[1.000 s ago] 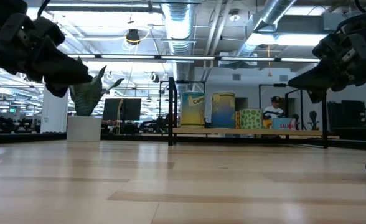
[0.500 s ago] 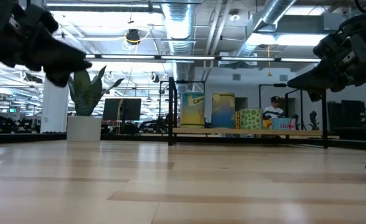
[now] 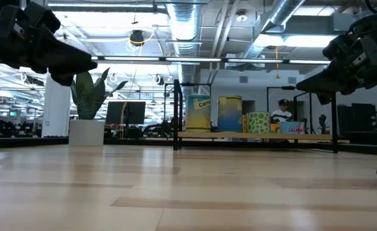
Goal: Pick and place cans onto a shelf
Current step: Return to Home Position
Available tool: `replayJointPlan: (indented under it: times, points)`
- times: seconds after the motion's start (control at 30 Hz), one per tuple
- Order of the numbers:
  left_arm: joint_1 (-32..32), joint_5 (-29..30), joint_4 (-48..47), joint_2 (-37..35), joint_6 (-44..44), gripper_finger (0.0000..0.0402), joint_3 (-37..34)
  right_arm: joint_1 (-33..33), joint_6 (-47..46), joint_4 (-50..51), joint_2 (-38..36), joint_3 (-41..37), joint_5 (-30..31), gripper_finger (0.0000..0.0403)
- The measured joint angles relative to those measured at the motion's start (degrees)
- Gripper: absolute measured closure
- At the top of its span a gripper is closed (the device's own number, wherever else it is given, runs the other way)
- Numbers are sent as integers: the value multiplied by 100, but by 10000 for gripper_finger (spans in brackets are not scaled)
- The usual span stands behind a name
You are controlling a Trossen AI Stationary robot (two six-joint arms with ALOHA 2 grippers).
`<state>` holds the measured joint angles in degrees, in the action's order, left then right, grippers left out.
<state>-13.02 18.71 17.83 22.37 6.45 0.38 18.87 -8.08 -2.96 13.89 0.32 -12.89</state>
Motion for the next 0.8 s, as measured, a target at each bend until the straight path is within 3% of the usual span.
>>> replayJointPlan:
  times: [0.4,0.8]
  points:
    - [7,-11,-1313,-56,172,262,1,0,2,-2,1,-2,-6,368]
    - [1084,-397,-1409,-1466,164,262,1,0,5,-2,2,-2,-22,368]
